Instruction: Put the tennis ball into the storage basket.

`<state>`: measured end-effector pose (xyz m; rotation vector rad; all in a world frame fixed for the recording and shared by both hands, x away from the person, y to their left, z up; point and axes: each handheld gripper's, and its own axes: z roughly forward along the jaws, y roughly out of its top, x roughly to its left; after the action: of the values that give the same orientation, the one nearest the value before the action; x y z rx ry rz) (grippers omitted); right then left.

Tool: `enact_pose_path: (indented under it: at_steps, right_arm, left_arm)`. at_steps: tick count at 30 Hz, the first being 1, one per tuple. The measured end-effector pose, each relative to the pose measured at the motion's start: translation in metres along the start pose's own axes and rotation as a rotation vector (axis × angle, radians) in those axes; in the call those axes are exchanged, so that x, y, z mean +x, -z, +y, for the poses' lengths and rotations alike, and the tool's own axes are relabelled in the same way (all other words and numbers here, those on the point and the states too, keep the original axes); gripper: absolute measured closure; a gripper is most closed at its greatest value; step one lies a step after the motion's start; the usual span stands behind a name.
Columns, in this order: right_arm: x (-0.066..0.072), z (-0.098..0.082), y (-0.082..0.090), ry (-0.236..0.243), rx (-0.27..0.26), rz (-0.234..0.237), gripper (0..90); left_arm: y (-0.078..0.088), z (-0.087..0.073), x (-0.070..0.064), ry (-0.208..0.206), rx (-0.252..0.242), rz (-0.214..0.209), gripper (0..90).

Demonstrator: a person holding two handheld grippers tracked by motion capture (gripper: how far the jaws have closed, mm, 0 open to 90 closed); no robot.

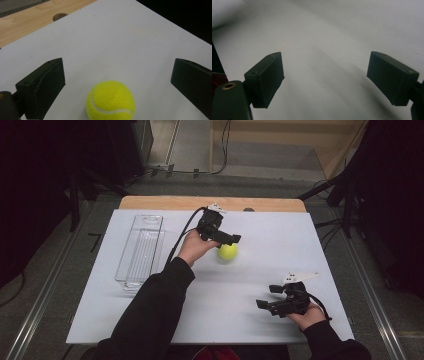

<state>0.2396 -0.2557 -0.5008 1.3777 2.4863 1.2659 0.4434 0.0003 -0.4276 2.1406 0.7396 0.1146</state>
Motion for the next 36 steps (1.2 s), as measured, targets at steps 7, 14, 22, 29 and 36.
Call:
enact_pose_path:
  at_steps: [7,14,22,29,36]
  right_arm:
    - [0.0,0.0,0.0,-0.001,0.005,0.006,12.2]
    - [0.0,0.0,0.0,0.0,0.005,0.001,12.2]
    - [0.0,0.0,0.0,-0.005,0.005,0.019,12.2]
    - [0.0,0.0,0.0,-0.005,0.005,0.016,12.2]
    - [0.001,0.0,-0.001,0.004,0.0,0.017,12.2]
  left_arm:
    - [-0.009,-0.001,0.002,0.013,0.005,0.008,0.0]
    - [-0.015,-0.004,0.003,0.016,0.016,-0.004,0.0]
    - [-0.017,-0.006,0.002,0.007,0.007,-0.003,0.0]
    - [-0.02,-0.013,0.0,-0.008,-0.01,-0.011,0.0]
    - [-0.024,-0.023,0.003,0.015,-0.018,-0.023,0.0]
